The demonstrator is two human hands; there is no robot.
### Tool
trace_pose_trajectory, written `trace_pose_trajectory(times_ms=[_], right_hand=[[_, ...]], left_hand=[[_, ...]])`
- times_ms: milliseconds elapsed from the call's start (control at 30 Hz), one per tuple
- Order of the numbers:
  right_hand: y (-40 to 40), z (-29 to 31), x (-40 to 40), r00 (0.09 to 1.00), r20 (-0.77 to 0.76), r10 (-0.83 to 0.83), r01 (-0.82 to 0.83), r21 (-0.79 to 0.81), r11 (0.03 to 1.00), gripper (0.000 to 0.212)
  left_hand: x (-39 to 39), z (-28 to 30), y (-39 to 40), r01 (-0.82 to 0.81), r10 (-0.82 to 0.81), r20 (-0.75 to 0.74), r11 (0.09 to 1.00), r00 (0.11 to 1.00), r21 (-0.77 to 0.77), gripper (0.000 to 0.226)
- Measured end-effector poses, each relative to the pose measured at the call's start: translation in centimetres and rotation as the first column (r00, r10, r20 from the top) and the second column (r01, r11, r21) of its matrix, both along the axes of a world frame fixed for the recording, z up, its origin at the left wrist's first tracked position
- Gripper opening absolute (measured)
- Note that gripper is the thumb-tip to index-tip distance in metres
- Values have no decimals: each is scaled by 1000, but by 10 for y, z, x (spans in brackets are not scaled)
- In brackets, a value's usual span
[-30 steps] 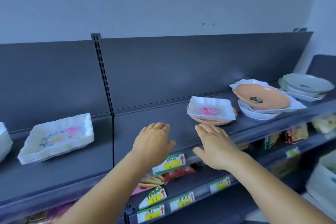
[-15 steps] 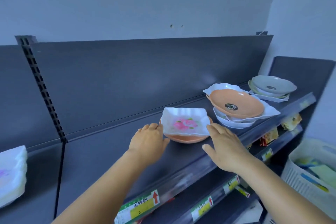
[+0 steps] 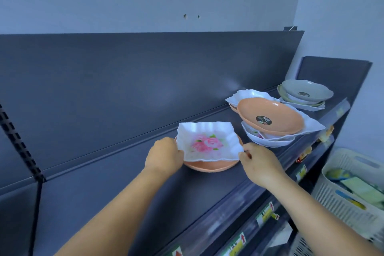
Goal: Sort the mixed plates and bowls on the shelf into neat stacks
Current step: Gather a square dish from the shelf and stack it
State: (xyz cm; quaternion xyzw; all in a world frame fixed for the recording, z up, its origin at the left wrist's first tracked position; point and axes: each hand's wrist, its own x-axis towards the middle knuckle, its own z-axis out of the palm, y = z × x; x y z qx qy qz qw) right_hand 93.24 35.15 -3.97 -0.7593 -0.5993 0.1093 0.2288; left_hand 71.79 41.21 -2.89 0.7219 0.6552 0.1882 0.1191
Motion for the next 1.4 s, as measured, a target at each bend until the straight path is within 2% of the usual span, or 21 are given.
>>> trace_pose_trajectory(times_ms=[133, 300, 400, 467, 633, 900, 1167, 1400], right_hand=[[4, -2, 1, 998, -56, -14, 15, 15, 1000, 37], [12, -6, 3, 985, -156, -76, 72, -35, 997, 25], [19, -5, -1, 950, -295, -104, 89, -62, 994, 27], [22, -2, -5, 925, -367, -98, 72, -84, 994, 21], [26, 4, -16, 909, -409, -74, 33, -107, 994, 19], [11, 15, -50, 894, -426, 137, -141, 23, 990, 23], [-8, 26, -121, 821, -482, 306, -316, 64, 947, 24], [-34, 36, -200, 760, -498, 417, -437, 84, 896, 22]], left_hand=[[-6, -2, 6, -46, 44, 145, 999, 988, 8, 31], [-19, -2, 0, -118, 103, 183, 991, 978, 70, 25], [-27, -2, -11, -172, 153, 211, 982, 965, 74, 16], [-32, -2, -21, -206, 185, 228, 976, 956, 73, 16], [-49, 1, -46, -309, 273, 294, 948, 916, 83, 16], [-86, 9, -108, -508, 445, 339, 853, 829, 122, 16], [-136, 26, -182, -657, 562, 399, 739, 724, 150, 16], [-206, 32, -241, -788, 679, 428, 595, 597, 157, 17]])
